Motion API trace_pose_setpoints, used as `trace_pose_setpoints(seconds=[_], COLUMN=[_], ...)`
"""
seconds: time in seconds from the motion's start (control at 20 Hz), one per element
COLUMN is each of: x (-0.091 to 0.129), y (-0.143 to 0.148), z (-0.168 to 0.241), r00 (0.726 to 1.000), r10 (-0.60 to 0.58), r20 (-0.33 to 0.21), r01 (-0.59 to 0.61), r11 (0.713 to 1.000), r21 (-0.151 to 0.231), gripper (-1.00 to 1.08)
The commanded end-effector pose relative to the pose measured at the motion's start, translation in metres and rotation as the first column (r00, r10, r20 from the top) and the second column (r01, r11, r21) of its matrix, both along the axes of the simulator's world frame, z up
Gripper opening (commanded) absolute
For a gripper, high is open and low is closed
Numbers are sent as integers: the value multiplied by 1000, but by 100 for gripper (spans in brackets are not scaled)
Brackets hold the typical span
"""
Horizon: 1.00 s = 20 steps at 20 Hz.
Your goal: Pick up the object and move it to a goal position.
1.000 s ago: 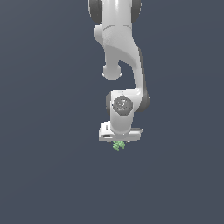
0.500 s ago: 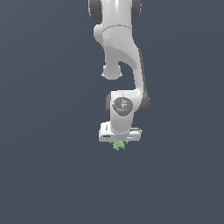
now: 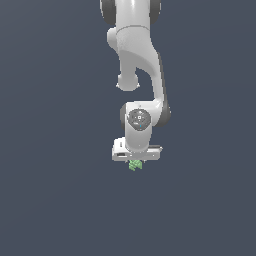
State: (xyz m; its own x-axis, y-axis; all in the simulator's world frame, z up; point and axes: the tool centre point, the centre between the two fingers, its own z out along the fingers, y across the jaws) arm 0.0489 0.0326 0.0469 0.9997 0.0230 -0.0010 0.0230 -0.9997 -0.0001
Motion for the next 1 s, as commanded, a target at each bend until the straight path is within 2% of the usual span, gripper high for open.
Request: trace_pose_setpoints(seconds=[0.0,0.4,0.95], x=[-1,-12,-36], y=[-4,-27,-81], z=[8,59,178], r00=[1000,1000,1000], r10=[0,0,0], r20=[1,1,1], r01=[0,0,0], r11=[1000,1000,1000], r21=[0,0,1], gripper=[-100,-100,-100])
